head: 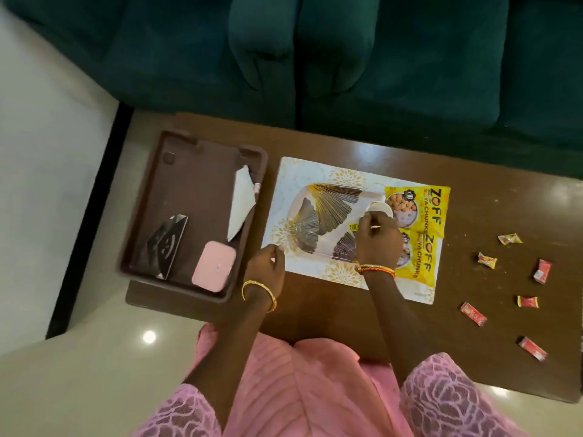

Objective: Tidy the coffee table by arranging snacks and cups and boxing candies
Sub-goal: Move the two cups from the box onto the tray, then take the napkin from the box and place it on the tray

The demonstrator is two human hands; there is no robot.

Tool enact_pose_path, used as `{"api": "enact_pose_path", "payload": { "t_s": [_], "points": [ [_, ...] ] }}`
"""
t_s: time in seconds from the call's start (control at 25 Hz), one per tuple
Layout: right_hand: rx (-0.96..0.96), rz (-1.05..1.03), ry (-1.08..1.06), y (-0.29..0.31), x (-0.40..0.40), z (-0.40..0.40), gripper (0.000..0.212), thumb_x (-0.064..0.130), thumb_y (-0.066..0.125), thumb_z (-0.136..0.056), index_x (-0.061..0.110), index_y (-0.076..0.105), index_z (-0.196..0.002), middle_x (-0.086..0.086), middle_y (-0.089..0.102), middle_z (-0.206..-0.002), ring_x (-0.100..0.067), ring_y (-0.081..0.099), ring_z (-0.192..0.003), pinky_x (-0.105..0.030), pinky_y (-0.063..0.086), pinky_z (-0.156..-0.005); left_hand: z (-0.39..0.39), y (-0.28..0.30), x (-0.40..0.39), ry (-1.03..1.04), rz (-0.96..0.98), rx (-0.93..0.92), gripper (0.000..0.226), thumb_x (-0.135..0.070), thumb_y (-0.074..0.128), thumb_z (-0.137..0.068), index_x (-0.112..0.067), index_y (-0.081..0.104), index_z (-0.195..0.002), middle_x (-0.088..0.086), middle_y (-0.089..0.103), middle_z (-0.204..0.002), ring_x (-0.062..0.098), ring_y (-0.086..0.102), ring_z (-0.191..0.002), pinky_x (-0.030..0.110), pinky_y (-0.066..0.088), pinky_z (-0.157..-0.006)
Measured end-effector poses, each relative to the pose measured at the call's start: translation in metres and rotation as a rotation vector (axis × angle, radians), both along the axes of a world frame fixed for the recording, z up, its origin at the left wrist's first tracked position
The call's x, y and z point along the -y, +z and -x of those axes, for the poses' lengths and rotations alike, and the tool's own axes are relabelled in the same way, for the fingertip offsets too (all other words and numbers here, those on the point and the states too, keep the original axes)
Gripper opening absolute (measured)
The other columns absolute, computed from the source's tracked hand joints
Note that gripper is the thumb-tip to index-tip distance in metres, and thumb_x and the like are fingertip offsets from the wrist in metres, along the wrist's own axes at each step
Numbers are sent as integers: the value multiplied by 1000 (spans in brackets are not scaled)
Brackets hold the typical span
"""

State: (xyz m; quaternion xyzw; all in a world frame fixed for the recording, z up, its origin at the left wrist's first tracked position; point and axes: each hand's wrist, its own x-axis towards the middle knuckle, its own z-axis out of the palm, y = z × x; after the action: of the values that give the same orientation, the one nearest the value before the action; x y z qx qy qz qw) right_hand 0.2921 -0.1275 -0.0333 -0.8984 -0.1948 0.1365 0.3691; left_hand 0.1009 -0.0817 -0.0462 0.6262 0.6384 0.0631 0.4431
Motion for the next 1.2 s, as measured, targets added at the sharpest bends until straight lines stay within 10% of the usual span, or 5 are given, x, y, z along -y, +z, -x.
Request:
{"api": "enact_pose_path", "payload": {
  "t_s": [0.56,0.92,1.2],
  "points": [
    [-153,213,601,-21,-97,230,19,17,56,-85,7,68,-96,-16,70,-96,-31,63,-88,-33,50,-75,212,-13,-63,410,-36,-191,36,-15,63,-83,-1,55,-114,24,55,-120,39,51,-111,41,43,-94],
    [-147,250,33,-82,-163,212,69,22,72,-75,1,35,-130,-25,41,-130,-41,44,-118,-44,41,-98,250,-67,-92,70,85,-344,71,-39,71,-74,-5,45,-129,17,51,-132,37,42,-124,48,40,-100],
    [-18,397,11,-95,-180,204,55,27,68,-79,3,46,-124,-21,46,-126,-37,46,-117,-47,44,-96,255,-78,-98,18,35,-478,50,-38,62,-81,-11,51,-122,13,53,-128,34,39,-124,49,40,-97]
  ]
}}
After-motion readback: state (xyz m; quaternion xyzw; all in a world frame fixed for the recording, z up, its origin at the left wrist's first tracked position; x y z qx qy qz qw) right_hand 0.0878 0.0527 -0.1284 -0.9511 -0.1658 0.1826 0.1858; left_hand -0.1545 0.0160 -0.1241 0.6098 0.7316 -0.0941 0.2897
